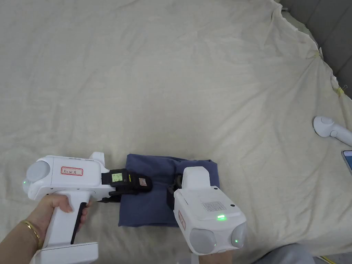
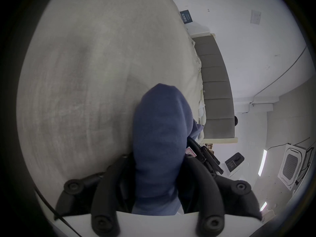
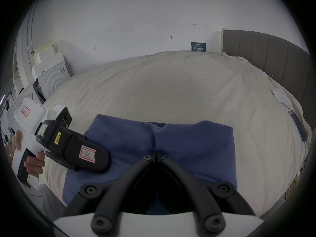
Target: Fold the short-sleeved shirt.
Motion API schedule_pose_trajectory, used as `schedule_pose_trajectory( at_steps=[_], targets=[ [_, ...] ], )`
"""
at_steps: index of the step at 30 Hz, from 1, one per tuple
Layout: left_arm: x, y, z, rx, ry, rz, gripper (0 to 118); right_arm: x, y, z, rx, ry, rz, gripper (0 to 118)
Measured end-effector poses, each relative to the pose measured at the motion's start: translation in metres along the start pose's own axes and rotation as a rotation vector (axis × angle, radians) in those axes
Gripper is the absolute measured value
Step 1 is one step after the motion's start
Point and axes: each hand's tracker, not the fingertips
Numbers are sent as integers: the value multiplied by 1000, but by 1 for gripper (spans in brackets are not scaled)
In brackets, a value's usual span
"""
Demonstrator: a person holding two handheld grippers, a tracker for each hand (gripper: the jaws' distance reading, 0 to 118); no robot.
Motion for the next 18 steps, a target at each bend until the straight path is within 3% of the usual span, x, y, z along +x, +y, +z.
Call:
schedule_pose_trajectory(
  at_steps=[8,11,18],
  targets=[
    [66,-6,-7,27,337,-104,20,12,11,9,-11,49,7,0],
    [95,-11,-5,49,403,-97,20,21,23,46,127,73,-44,0],
    [149,-17,43,96,472,-212,19,52,84,144,406,35,35,0]
  ],
)
